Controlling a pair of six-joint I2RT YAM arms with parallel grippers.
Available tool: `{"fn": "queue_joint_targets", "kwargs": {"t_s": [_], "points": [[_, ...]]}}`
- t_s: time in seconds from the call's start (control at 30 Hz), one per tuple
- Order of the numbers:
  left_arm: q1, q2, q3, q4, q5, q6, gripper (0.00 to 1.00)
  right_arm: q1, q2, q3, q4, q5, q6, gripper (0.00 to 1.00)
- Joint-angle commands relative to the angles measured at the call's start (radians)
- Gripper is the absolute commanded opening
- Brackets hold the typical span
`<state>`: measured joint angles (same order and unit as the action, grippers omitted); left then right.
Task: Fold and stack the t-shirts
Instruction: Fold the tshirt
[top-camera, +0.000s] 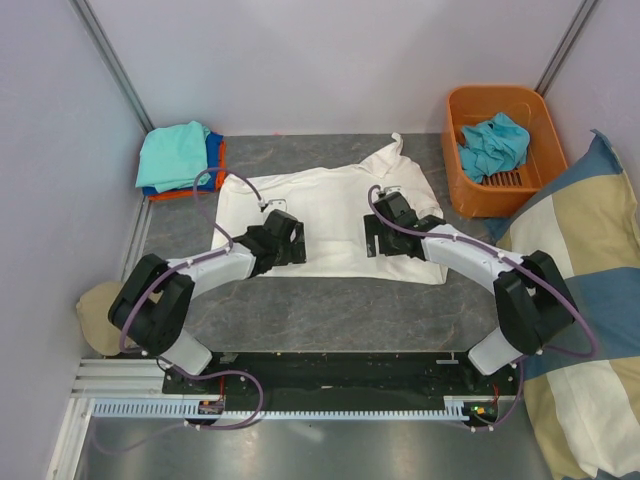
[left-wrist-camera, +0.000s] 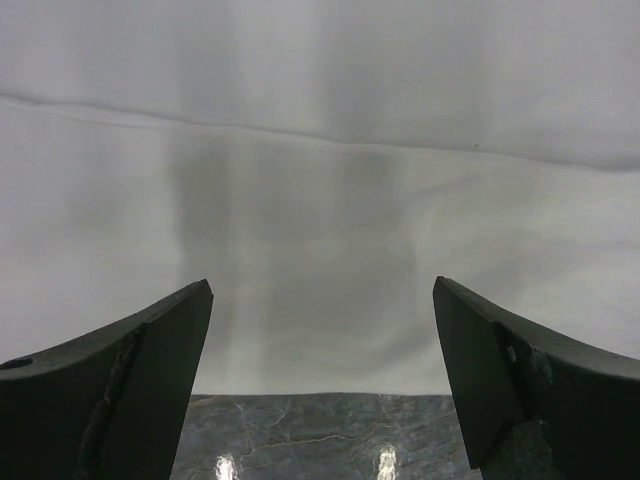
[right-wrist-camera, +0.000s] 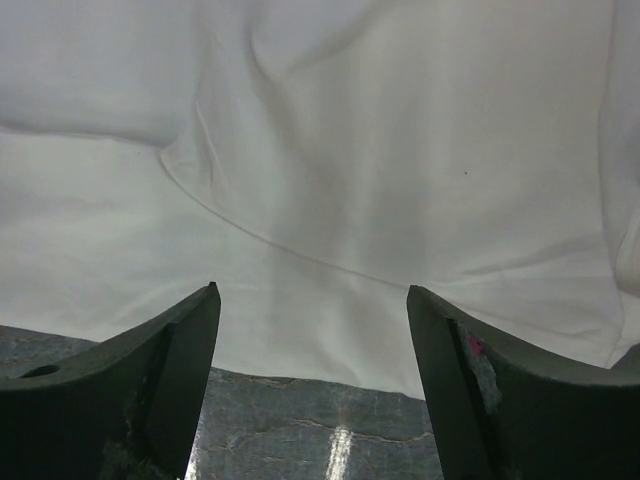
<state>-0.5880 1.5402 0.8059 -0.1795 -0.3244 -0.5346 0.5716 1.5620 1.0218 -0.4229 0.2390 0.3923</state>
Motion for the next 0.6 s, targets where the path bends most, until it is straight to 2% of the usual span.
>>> {"fn": "queue_joint_targets", "kwargs": {"t_s": [0.0,0.17,0.3,0.43,0.57], "points": [[-0.012,0.04,0.053,0.011,-0.071,0.044,0.99,0.001,0.023,-0.06,0.099,0.026,-0.02,0.84],[-0.027,0.096,0.075,-0.021,-0.082,0.044,0.99,0.001,0.081,-0.107,0.134,0.02,-0.009,0.84],[-0.079,0.152,0.131,-0.153,-0.129,0.036,0.99,0.005,0.069,-0.147,0.122,0.005,0.016,0.84],[-0.16,0.176,0.121,-0.212,-0.148,-0.028,0.99,0.007,0.038,-0.177,0.098,-0.021,0.036,0.84],[-0.193,0.189,0.087,-0.248,-0.125,-0.097,0.99,0.016,0.006,-0.198,0.053,-0.036,0.052,0.84]]}}
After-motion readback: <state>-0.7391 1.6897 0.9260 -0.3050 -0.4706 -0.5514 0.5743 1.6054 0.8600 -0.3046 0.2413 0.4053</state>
